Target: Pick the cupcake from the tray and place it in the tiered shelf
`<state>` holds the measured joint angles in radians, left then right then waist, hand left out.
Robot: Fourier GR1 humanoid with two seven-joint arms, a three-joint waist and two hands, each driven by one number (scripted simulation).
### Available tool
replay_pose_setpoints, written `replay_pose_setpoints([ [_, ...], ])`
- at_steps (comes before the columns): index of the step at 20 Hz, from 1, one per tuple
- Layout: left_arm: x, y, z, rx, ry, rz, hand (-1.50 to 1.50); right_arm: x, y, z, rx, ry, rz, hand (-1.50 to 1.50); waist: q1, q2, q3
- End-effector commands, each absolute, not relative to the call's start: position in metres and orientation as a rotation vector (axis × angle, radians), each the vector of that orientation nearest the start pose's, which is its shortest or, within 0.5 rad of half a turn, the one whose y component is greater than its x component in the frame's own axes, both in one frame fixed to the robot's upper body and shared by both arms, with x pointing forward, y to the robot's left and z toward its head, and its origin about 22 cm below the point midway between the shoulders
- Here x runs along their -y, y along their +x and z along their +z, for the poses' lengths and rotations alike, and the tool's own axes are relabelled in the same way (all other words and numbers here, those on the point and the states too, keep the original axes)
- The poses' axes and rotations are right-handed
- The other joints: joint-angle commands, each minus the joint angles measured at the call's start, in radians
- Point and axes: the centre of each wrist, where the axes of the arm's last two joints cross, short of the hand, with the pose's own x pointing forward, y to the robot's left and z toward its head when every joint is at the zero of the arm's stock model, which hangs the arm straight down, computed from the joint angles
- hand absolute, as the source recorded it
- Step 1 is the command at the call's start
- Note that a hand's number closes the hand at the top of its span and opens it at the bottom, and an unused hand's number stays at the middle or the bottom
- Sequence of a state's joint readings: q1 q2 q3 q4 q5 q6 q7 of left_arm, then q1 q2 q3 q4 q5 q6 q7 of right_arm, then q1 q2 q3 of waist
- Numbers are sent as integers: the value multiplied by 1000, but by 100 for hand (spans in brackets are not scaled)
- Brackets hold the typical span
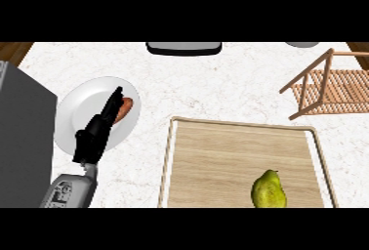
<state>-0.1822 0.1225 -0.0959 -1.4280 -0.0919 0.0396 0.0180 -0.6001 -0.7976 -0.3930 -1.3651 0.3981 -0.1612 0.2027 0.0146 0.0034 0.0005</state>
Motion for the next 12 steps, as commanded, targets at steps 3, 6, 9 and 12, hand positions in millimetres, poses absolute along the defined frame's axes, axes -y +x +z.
replay_pose_setpoints([
  [3, -229, 284, 18, 1590, 97, -274, 0, 436, 327, 277, 1868, -1112, -119, 150, 0, -1, 0],
  [6, -221, 284, 13, 1570, 92, -271, 0, 437, 348, 251, 1876, -1109, -101, 150, 0, 0, 0],
  [9, -217, 289, 23, 1591, 88, -266, 0, 462, 351, 276, 1881, -1093, -106, 150, 3, 1, 0],
  [12, -224, 270, 20, 1588, 107, -289, 0, 452, 362, 259, 1868, -1094, -119, 150, 3, -1, 0],
])
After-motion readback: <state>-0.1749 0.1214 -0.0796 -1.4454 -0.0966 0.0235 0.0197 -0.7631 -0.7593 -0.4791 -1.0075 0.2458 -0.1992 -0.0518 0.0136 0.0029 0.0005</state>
